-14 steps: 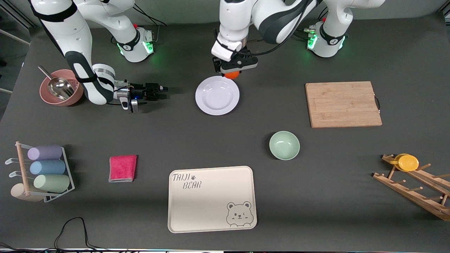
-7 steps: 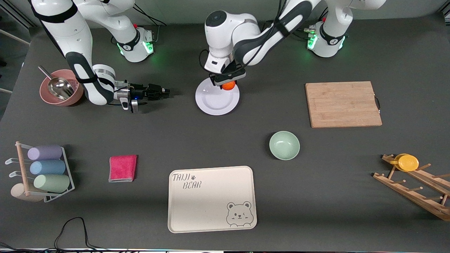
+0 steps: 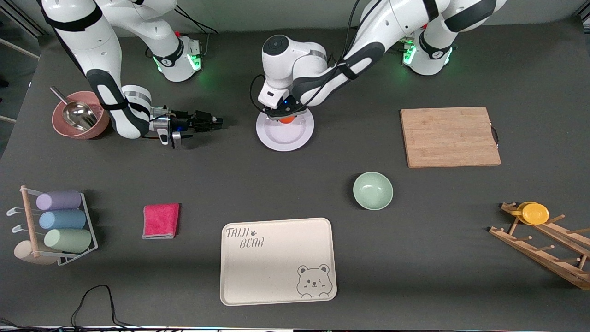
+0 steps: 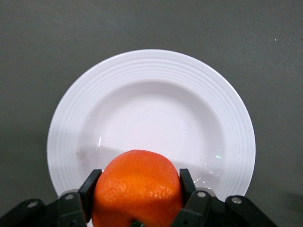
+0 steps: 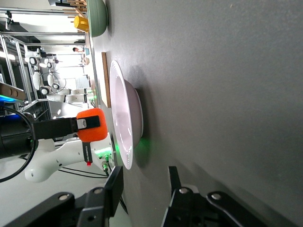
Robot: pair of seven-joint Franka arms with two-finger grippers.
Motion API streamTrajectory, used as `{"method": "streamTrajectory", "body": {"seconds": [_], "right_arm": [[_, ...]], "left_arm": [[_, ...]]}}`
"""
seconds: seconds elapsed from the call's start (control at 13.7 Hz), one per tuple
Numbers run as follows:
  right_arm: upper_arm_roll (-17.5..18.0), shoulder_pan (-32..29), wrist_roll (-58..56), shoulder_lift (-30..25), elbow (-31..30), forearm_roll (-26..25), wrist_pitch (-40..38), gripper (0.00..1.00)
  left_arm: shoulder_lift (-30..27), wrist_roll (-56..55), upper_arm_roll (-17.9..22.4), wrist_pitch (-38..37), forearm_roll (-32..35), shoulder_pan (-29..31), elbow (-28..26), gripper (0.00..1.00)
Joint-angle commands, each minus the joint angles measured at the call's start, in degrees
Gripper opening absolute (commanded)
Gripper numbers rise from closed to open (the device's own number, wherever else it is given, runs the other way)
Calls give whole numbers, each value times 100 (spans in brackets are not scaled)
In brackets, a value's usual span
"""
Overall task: Place orange and plate with both arms
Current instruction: 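Lower the orange onto the plate and open the left gripper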
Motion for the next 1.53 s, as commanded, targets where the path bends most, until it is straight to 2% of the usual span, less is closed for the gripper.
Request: {"method": "streamTrajectory", "body": {"seconds": [0.0, 0.36, 0.44, 0.58, 0.88, 1.17, 1.24, 1.46], "right_arm": [[-8, 30, -399, 346, 167, 143, -135, 46], [-8, 30, -408, 364, 193, 143, -135, 46], [-8, 30, -408, 364, 185, 143, -135, 46], [-17, 30, -426, 364, 193, 143, -135, 46], [-8, 30, -426, 364, 193, 143, -135, 46], [9, 30, -426, 399, 193, 143, -135, 46], [18, 38, -426, 399, 193, 203, -135, 46], [272, 38, -435, 408, 193, 493, -118, 46]], "left_arm": [[328, -130, 8, 83, 286, -85, 194, 0], [830, -525, 17, 74, 788, -120, 457, 0], [830, -525, 17, 74, 788, -120, 484, 18], [821, -525, 17, 31, 866, -129, 493, 100], [742, -464, 17, -31, 946, -85, 659, 100], [304, 27, 17, -118, 771, 117, 739, 100], [146, 376, 43, -119, 475, 178, 765, 100], [-399, 1825, 455, -154, -886, 310, 949, 100]]}}
